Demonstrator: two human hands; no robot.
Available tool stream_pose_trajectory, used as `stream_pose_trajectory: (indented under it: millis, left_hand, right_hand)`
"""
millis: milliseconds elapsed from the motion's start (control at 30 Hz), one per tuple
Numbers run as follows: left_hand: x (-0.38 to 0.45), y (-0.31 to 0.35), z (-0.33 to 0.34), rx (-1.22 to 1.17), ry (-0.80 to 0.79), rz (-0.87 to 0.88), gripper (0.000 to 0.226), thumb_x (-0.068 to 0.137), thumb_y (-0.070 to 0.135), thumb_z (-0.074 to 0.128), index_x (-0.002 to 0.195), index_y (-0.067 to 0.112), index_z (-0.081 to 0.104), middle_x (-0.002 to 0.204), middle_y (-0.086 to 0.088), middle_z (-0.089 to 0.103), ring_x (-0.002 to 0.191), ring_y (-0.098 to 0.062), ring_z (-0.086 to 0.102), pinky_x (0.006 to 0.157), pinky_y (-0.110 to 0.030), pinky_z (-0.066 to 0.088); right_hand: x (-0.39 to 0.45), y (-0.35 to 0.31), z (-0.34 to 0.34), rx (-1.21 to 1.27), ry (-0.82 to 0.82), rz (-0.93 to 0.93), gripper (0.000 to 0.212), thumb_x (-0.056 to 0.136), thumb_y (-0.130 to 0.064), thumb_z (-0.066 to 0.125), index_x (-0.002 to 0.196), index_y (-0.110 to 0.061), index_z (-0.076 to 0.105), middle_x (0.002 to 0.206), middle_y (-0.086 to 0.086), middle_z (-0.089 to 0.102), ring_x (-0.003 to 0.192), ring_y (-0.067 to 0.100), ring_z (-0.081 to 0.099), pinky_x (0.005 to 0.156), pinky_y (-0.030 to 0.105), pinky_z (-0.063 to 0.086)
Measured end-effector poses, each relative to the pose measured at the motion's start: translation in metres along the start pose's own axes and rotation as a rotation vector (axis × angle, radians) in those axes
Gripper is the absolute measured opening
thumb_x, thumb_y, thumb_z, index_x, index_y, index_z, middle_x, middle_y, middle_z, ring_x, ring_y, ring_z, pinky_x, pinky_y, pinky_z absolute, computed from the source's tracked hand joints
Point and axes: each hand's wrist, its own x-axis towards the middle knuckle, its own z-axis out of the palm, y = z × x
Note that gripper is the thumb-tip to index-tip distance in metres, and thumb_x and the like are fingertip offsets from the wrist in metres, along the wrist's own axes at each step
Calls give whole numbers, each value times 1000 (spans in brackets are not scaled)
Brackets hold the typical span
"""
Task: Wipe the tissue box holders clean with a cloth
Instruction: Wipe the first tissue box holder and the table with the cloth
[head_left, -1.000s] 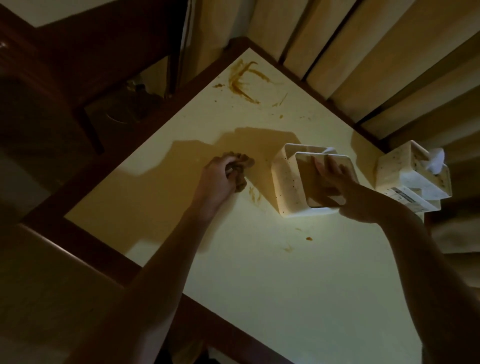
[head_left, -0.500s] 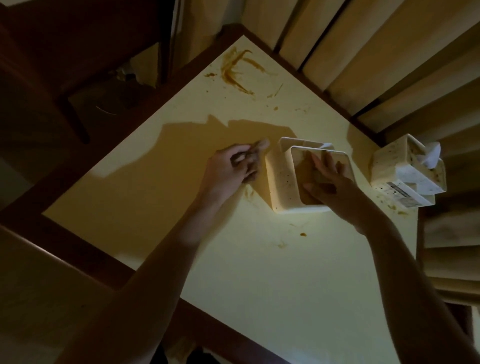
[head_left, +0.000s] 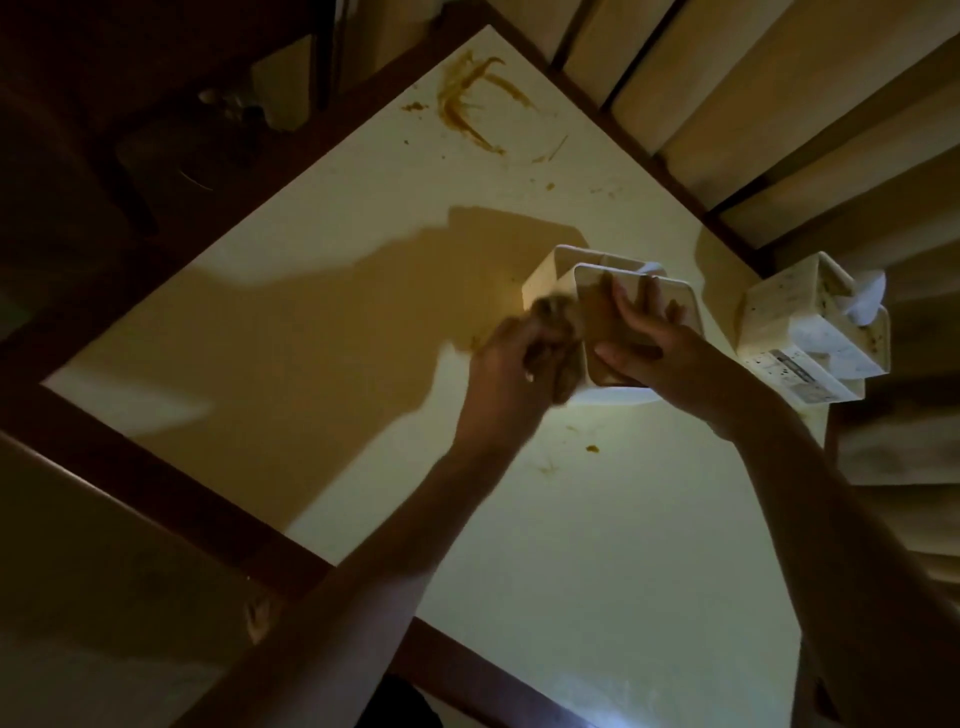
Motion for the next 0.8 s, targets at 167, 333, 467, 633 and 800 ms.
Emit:
stream_pose_trajectory:
  millis: [167,333,467,633,800]
  left_hand:
    - [-27,10,-4,53,-129,-13,13,88,-7,56,81,4,57,75,13,49,65,11,58,51,-4,40]
    - [43,0,-4,24,-94,-103,8,84,15,52,84,14,60,71,0,60,57,-12,55,52,-22,44]
    - [100,-9,1,228,-73,-130,18,92,22,51,97,6,59,91,-10,66,84,-25,62,68,-23,38]
    - [59,-15,16,289,-49,-94,11,88,-3,43,92,6,48,96,-13,52,86,-28,49,79,-45,44]
    - [-28,-11,21,267,-120,-1,14,91,-3,49,104,-1,45,98,-8,52,82,-22,60,65,-23,50]
  right_hand:
    - [1,1,-2,-24,24,58,73,84,-50,57,145,-52,18,158,-9,-11,146,24,-11,118,54,12]
    - [3,1,1,18,-9,88,77,84,-47,57,147,-48,13,158,-7,-16,145,27,-15,118,54,9]
    - [4,0,0,69,-24,95,76,90,-33,59,147,-48,12,156,-12,-20,144,22,-21,118,53,5]
    - [2,0,0,23,-36,70,76,88,-41,56,147,-48,9,155,-13,-25,140,20,-29,118,53,-1]
    - [4,1,0,-90,-3,100,73,90,-47,51,144,-56,3,155,-15,-23,141,20,-28,116,53,-6]
